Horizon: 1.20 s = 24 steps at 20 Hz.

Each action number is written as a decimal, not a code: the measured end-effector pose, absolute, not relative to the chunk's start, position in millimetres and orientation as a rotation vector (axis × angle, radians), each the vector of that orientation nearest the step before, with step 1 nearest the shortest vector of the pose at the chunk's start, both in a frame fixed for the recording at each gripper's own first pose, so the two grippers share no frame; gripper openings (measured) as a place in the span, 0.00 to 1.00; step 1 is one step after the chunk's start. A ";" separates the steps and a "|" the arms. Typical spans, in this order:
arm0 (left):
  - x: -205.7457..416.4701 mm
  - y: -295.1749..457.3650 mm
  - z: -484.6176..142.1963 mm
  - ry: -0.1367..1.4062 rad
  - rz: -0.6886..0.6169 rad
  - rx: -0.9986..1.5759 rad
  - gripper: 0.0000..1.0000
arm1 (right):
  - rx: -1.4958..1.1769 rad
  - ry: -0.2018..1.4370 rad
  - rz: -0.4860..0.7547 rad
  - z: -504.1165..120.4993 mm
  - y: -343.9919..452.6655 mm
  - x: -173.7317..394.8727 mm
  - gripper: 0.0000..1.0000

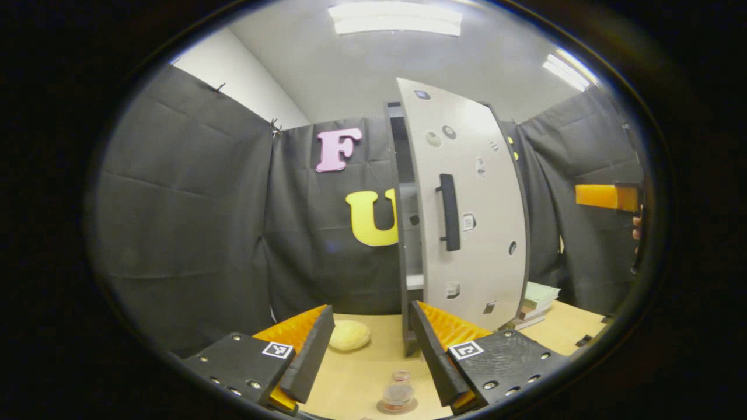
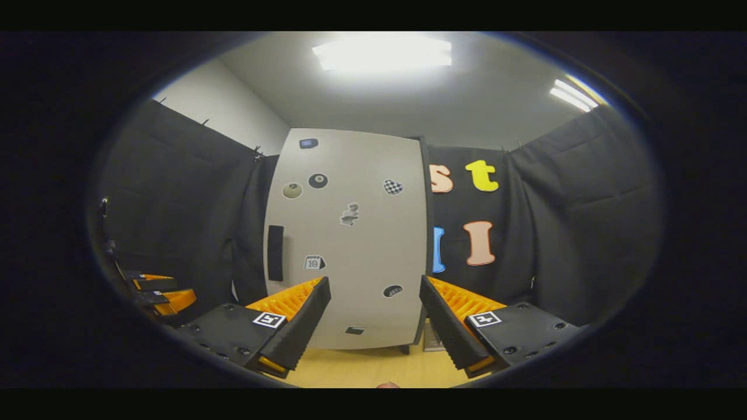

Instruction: Open the cabinet door with the right hand, grasp the bottle in the cabinet with the left hand and place it on the coaster, then close the cabinet door with the right hand.

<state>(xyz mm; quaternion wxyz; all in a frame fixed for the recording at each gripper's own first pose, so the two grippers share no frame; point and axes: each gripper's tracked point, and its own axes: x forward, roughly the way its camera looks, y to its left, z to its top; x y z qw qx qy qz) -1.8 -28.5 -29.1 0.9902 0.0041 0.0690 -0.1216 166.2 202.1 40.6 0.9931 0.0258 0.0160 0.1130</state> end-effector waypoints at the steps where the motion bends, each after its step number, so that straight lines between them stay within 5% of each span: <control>1: -5.6 -35.9 -28.4 0.137 -0.250 0.009 0.78 | 0.054 0.031 0.211 36.1 190.4 164.0 0.98; 24: -32.6 -58.5 -8.5 0.091 -0.244 0.026 0.78 | 0.054 0.027 0.199 4.0 175.6 170.5 0.97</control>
